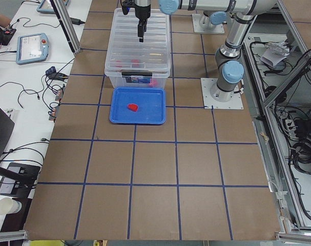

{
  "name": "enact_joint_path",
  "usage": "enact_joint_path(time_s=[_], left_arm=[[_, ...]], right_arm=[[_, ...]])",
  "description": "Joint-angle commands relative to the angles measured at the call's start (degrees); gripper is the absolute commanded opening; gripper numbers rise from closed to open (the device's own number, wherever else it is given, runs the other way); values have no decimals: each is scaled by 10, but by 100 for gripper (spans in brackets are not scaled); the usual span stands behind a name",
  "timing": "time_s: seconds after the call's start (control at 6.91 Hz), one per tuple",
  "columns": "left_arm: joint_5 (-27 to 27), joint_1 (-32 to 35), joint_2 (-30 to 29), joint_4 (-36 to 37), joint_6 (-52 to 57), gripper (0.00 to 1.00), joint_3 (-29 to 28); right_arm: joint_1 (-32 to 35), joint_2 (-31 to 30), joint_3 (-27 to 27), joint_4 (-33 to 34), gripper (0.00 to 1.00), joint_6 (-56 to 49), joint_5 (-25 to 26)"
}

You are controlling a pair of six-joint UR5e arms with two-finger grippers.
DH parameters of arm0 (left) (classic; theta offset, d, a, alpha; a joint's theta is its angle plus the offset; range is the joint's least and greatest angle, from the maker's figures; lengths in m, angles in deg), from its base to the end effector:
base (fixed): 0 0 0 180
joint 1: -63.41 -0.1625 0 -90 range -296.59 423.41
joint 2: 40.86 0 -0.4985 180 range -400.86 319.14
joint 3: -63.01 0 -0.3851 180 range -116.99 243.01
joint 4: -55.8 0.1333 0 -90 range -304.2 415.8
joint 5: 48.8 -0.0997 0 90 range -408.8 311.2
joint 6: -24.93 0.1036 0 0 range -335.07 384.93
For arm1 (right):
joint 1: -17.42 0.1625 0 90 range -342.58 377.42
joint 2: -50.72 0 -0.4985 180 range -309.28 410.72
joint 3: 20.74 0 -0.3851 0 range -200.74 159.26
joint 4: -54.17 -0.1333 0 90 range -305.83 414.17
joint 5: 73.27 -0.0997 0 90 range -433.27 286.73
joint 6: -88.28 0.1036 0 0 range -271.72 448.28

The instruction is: Place red block in blue tray from box

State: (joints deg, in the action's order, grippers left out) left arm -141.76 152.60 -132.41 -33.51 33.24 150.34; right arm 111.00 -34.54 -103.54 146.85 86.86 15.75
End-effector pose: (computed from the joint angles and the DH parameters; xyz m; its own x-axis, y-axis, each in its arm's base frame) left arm -0.1208 -0.5032 0.5681 -0.9901 0.1289 -0.0556 0.1303 0.9912 -0.0238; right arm 0.1682 -0.5250 0.5816 -0.9960 -0.0886 -0.0148 -0.0869 0.9921 -0.0900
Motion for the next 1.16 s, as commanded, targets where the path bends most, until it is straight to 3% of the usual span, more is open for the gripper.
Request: enact_joint_path(time_s=[0.0,1.01], left_arm=[[15,-1,0,3,0,100,-5],[34,1,16,-2,-7,100,-5]], right_arm=[[0,-1,3,-7,100,0,1],[1,-5,4,-9,100,-1,-1]])
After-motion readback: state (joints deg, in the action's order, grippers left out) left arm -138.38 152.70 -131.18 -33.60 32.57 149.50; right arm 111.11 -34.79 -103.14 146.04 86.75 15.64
